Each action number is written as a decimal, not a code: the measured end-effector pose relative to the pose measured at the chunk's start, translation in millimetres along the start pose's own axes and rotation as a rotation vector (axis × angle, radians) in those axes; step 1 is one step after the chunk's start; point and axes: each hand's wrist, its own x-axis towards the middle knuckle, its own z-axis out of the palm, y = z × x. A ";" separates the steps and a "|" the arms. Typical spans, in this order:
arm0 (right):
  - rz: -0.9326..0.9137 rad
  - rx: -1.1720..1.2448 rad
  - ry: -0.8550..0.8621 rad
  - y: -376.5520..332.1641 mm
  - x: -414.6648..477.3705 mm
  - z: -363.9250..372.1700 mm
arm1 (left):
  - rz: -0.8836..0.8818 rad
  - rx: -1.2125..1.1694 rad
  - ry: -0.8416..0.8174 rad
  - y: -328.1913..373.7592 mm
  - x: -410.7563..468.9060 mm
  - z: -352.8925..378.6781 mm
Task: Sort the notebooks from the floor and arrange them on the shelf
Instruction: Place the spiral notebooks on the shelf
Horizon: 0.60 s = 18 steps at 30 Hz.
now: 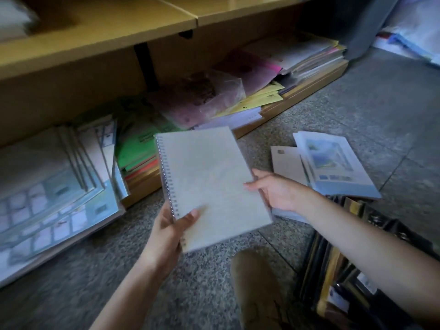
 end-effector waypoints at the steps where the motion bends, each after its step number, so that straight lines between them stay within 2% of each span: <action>1: -0.028 0.022 0.039 0.2 2.5 2.2 | 0.028 0.036 0.000 1.3 -1.8 -1.6; 3: -0.059 0.021 0.148 2.3 6.9 6.9 | 0.081 0.082 0.009 5.7 -4.8 -5.2; 6: -0.021 -0.114 0.258 9.2 8.0 15.9 | 0.195 0.239 0.030 17.3 -9.1 -7.7; 7: 0.011 -0.155 0.244 10.7 6.5 18.5 | 0.242 0.313 0.036 20.7 -10.5 -10.2; 9: 0.092 -0.080 0.075 12.5 2.8 23.7 | 0.368 0.542 0.061 26.9 -14.6 -15.2; 11: 0.110 0.210 -0.147 9.3 0.1 30.2 | 0.517 0.861 0.097 30.4 -19.0 -21.8; 13: 0.049 0.495 -0.293 1.0 -5.0 37.0 | 0.685 1.251 0.119 34.7 -23.0 -25.6; 15: -0.040 0.594 -0.294 -7.6 -11.4 42.5 | 0.886 1.583 0.061 36.5 -24.7 -27.5; 18: -0.136 0.562 -0.166 -17.1 -23.7 43.3 | 1.109 1.711 -0.065 43.8 -27.8 -34.5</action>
